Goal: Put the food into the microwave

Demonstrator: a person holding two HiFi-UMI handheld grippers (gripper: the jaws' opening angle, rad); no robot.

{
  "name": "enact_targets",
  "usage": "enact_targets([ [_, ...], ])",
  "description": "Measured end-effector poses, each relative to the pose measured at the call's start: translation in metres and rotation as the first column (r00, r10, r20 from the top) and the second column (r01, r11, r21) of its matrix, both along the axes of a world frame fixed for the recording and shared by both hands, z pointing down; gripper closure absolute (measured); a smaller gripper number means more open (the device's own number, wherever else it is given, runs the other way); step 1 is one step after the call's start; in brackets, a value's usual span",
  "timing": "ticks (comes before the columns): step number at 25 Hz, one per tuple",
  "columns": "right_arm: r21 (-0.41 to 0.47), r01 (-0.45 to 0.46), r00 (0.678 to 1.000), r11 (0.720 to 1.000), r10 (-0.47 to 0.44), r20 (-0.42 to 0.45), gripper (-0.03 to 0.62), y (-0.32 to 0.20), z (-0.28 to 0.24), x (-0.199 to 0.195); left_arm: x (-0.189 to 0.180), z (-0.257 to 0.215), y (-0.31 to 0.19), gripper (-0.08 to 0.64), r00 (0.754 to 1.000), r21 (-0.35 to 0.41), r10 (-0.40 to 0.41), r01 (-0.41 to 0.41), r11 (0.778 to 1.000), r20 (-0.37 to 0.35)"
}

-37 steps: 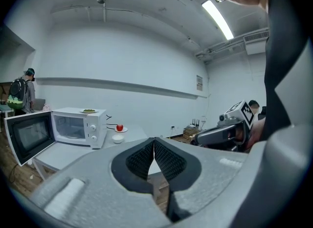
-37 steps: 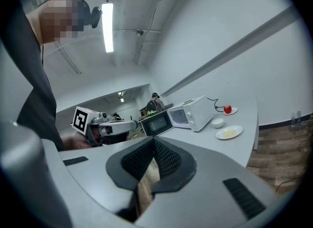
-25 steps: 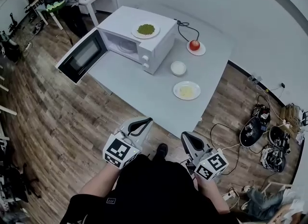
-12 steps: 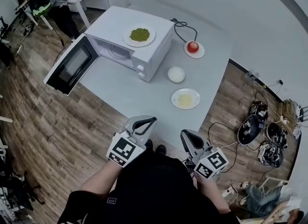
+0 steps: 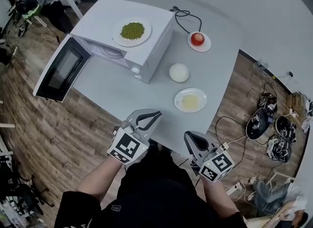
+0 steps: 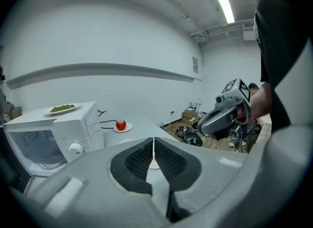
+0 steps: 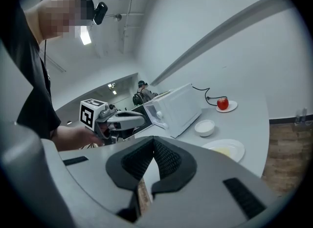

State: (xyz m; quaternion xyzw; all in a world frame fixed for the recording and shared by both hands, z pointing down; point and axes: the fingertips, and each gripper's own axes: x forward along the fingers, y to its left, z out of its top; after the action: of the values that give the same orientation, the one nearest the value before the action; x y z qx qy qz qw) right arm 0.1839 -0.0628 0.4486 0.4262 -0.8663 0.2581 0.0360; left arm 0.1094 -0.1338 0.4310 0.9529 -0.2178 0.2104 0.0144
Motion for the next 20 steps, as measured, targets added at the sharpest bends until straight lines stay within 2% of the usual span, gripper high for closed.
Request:
enact_targets([
  [3, -0.008, -0.013, 1.000, 1.000, 0.013, -0.003, 0.578, -0.012, 0.017, 0.009, 0.012, 0.028, -0.009, 0.551, 0.994, 0.031, 0.050, -0.053, 0.998, 0.098],
  [6, -0.016, -0.032, 0.999, 0.999, 0.032, 0.009, 0.578, -0.017, 0.030, 0.017, 0.022, 0.055, -0.010, 0.551, 0.978, 0.053, 0.097, -0.108, 0.993, 0.186],
  [11, -0.037, -0.057, 0.998, 0.998, 0.058, 0.007, 0.578, -0.025, 0.058, 0.033, 0.041, 0.090, -0.014, 0.548, 0.931, 0.116, 0.167, -0.214, 0.970, 0.325],
  [13, -0.047, -0.074, 0.997, 0.996, 0.074, 0.009, 0.578, -0.028, 0.069, 0.038, 0.048, 0.109, -0.014, 0.530, 0.892, 0.117, 0.210, -0.277, 0.954, 0.401],
  [15, -0.050, -0.090, 0.996, 0.995, 0.091, 0.016, 0.578, -0.033, 0.077, 0.042, 0.051, 0.134, -0.014, 0.453, 0.831, 0.093, 0.255, -0.342, 0.935, 0.495],
  [17, -0.048, -0.102, 0.994, 0.994, 0.103, 0.028, 0.578, -0.035, 0.081, 0.043, 0.055, 0.156, -0.015, 0.411, 0.773, 0.077, 0.290, -0.399, 0.914, 0.564],
  [20, -0.051, -0.108, 0.993, 0.993, 0.111, 0.042, 0.578, -0.033, 0.088, 0.043, 0.064, 0.173, -0.014, 0.408, 0.722, 0.092, 0.316, -0.464, 0.881, 0.616],
])
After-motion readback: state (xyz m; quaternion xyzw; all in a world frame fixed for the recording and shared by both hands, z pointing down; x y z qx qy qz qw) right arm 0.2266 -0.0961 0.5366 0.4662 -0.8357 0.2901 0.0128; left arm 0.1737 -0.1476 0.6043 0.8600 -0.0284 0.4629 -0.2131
